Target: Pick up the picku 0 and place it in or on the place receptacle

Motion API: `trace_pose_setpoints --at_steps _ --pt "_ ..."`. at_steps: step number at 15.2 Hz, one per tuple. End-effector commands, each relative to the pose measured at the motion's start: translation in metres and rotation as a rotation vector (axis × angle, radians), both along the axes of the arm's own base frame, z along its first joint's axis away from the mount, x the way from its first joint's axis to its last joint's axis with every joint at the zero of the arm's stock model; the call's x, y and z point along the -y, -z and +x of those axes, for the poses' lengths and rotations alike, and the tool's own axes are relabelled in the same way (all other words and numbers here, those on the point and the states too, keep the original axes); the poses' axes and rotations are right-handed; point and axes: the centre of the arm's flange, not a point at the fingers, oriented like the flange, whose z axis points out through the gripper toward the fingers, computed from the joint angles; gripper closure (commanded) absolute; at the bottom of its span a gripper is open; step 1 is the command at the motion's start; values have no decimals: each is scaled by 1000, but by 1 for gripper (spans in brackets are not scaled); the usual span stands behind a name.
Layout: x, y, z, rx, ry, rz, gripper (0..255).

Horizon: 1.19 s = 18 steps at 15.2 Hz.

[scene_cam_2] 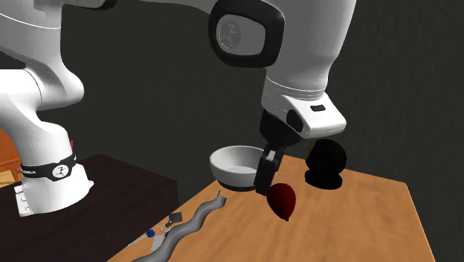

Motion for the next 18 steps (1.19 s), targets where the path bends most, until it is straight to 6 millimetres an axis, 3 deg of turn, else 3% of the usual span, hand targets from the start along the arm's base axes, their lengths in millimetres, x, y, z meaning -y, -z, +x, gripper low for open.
trace_pose_setpoints --at_steps 1,6,13,18 --pt "-13 15 22 -5 0 12 0" --pt "-36 47 68 -16 0 36 0" --pt "-46 81 59 -16 0 36 0" --pt "-46 84 58 -16 0 36 0"
